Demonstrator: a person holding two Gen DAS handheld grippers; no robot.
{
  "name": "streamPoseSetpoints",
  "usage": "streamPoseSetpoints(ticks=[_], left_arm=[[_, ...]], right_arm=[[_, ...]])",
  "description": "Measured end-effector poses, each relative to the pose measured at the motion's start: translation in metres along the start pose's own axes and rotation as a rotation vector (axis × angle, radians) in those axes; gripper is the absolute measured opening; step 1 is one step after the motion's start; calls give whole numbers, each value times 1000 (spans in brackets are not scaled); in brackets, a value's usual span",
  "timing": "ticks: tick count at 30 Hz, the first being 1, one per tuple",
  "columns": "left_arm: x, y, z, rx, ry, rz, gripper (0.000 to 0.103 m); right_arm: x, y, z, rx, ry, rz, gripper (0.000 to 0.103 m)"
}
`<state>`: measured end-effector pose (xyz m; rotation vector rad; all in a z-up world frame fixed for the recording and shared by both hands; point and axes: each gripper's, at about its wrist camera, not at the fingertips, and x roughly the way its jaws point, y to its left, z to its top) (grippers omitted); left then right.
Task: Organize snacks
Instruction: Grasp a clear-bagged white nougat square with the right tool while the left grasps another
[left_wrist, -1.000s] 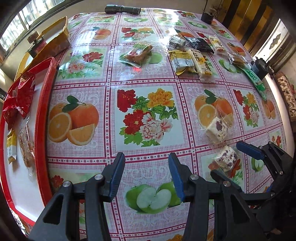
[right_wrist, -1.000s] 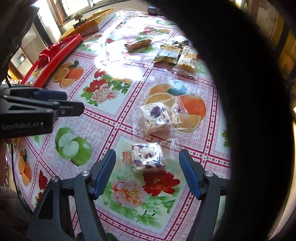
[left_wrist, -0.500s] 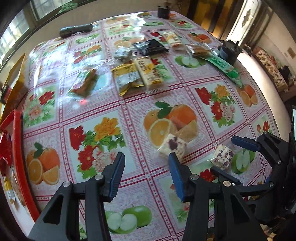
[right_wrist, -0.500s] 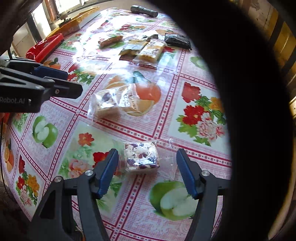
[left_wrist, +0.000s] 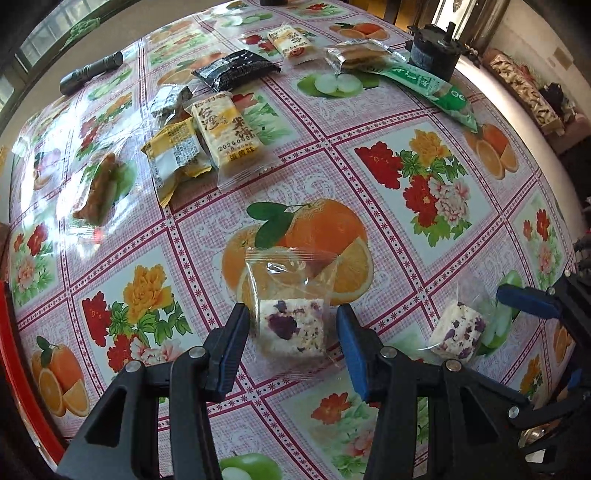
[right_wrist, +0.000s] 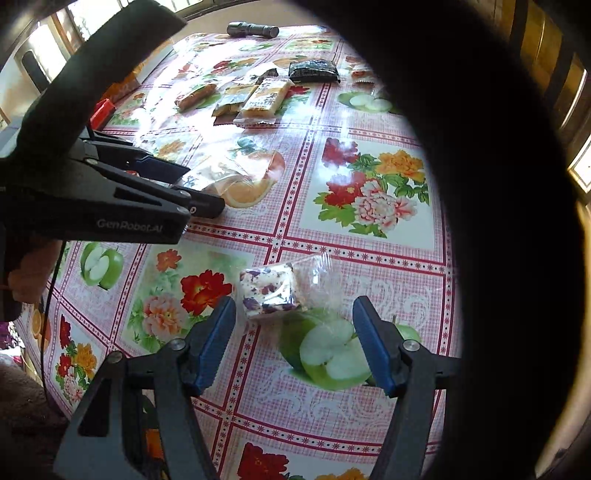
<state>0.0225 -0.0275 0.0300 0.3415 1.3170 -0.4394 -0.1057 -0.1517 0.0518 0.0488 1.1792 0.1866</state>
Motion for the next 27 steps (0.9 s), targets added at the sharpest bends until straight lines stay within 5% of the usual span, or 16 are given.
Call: streamPoseSetpoints(ticks=[7,18,24,27], left_arm=[[-1,10,1,-44,-9,-6,34],[-4,42,-13,-103,14,-10,34],[-5,57,-20,-117,15,-20,34],[-7,60,-26,-118,13,-18,34]], right_arm=[[5,5,-6,67,14,26,68],[13,21,11,60,34,-50,70],[9,19,5,136,70,102,70],[17,22,14,105,61,111,70]])
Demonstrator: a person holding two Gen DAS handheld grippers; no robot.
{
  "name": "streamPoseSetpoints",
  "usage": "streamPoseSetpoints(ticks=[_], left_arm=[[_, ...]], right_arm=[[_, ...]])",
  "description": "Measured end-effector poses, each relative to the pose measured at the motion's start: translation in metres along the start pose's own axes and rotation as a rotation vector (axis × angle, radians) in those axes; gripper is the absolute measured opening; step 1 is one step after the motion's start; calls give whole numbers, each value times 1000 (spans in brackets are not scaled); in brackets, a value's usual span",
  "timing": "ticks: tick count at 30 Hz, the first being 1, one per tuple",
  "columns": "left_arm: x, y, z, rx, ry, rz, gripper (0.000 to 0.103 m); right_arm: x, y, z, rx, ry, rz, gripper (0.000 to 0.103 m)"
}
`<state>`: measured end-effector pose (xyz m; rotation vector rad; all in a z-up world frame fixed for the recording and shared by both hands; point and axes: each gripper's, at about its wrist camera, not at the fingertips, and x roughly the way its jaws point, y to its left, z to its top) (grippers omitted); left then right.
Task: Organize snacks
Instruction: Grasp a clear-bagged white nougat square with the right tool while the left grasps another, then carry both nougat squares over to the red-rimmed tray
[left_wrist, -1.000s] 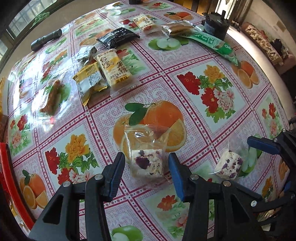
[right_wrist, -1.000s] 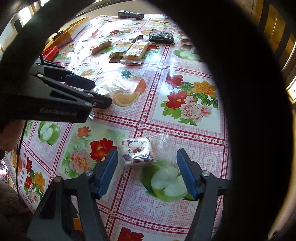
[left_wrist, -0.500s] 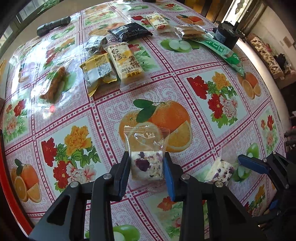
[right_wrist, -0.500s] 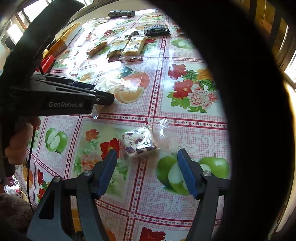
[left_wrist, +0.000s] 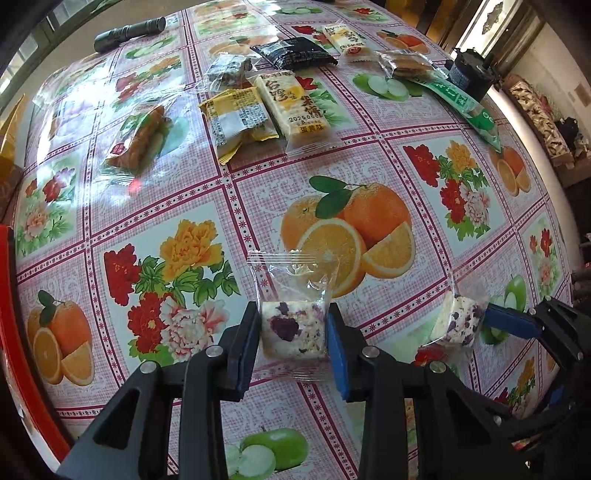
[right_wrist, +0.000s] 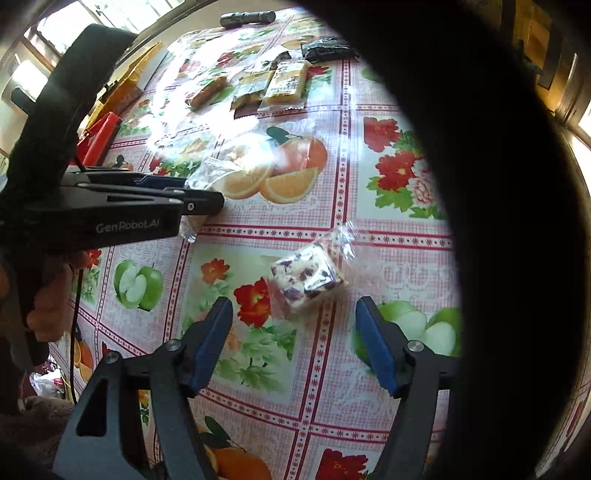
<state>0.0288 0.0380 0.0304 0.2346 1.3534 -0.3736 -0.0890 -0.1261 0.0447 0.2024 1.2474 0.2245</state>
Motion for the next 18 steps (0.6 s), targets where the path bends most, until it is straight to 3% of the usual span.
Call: streamPoseSetpoints(ticks=[5,9,10,12,14,18], left_arm=[[-1,7,-8,-16,-2,-4,35],[0,17,-11,-33,-6,-11,35],[-1,19,-14,-33,-9,-12,34],[-2,20,-18,-36,-15,-10,34],[-5,21,-24,-46,-26,-16,34],[-11,19,-34,-62,-40,-38,32]], right_arm=[[9,-3,18,43,-1,-12,71],[19,16,22,-47,-15,-122,69],[21,20,21,-73,-24,-142,67],[25,30,19,-150,-43,-202,44],[25,30,19,-163,-56,-198,35],[21,19,17,-139,-77,-173,32]])
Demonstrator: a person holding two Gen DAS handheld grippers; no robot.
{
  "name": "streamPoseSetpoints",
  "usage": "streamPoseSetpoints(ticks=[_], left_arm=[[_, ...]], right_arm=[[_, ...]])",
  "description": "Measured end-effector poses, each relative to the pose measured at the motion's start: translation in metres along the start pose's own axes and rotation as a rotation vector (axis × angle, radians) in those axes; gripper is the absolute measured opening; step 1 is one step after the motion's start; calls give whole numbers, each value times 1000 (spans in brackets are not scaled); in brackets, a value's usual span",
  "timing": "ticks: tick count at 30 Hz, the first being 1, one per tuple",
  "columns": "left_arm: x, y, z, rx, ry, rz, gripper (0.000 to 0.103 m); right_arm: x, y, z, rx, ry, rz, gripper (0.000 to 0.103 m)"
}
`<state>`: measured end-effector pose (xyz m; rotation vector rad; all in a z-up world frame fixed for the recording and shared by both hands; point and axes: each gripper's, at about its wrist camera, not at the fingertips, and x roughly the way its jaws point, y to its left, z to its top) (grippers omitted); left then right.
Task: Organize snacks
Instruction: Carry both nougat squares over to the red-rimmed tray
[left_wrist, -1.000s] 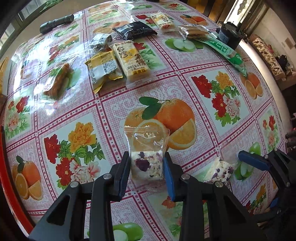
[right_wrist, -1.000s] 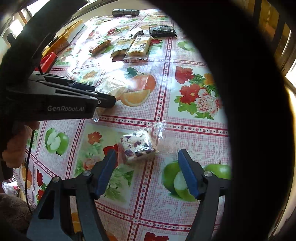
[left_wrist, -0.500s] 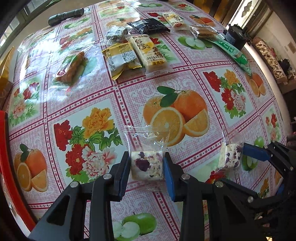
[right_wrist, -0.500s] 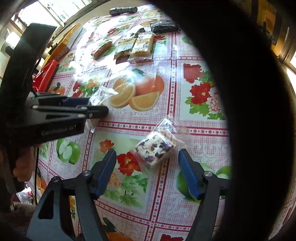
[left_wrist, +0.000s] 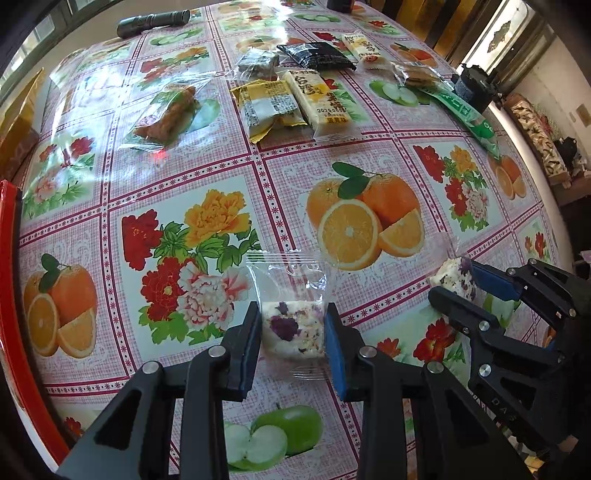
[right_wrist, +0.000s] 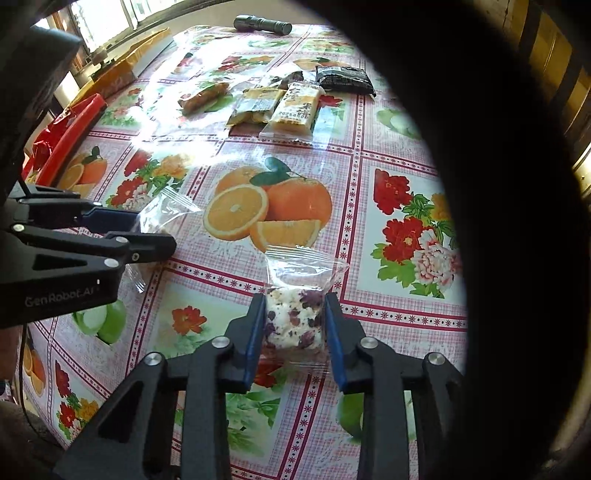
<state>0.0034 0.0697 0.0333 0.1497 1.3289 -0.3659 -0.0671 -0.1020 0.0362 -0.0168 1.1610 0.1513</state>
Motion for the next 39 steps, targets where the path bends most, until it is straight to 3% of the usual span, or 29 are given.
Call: streamPoseSetpoints(ticks=[6,19,39], left_arm=[[-7,6,-19,-31,14,-65,32],[-46,2,-85,0,-30,-38,32],[-87,39,-115,-57,-69,-55,32]], right_arm=[[-11,-1,-6,8,-28,23,32],[-20,15,-22,22,-20,79,32],[-33,83,-14,-52,-18,155,32]])
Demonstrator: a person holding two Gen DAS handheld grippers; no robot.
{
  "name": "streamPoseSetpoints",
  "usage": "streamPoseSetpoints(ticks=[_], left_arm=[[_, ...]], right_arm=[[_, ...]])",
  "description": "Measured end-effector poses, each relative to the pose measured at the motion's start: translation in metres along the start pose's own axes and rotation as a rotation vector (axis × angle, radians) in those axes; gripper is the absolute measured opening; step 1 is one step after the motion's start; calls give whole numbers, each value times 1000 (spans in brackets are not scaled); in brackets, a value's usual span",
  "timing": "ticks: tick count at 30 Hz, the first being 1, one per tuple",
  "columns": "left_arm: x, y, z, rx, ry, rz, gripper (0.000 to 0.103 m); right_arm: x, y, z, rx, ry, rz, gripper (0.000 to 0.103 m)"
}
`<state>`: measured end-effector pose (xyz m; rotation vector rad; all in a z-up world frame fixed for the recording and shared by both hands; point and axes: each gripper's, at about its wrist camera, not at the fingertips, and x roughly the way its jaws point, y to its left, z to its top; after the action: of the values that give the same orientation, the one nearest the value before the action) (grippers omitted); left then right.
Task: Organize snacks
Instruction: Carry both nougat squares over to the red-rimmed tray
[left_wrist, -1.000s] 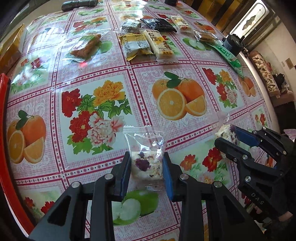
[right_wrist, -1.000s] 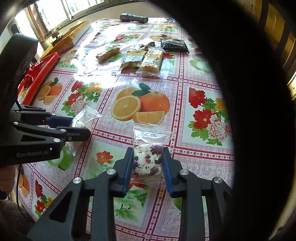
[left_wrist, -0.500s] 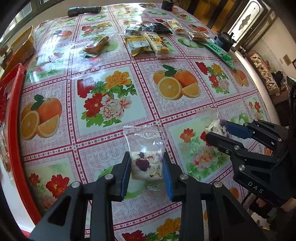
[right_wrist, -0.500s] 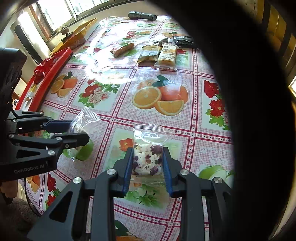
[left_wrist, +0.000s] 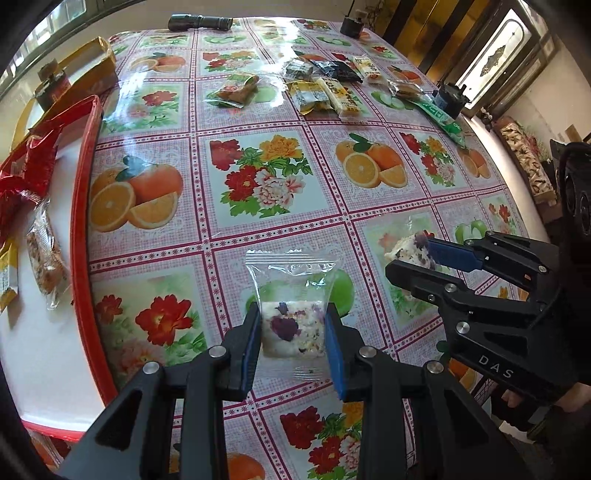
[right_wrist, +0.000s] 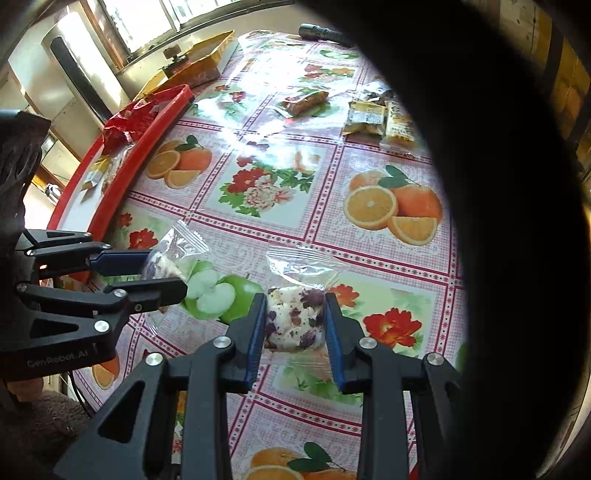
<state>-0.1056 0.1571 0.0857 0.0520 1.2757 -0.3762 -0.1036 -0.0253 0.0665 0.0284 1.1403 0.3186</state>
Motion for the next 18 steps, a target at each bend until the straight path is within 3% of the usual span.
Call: streamPoseSetpoints(ticks=[11,18], left_arm=[[-36,34,-18,-70,-55,-17,32],[-63,81,-27,-154,-104,30,32]], right_arm=[[-5,67,24,-125,-16,66,32],[-2,115,46,-207,-36,115,32]])
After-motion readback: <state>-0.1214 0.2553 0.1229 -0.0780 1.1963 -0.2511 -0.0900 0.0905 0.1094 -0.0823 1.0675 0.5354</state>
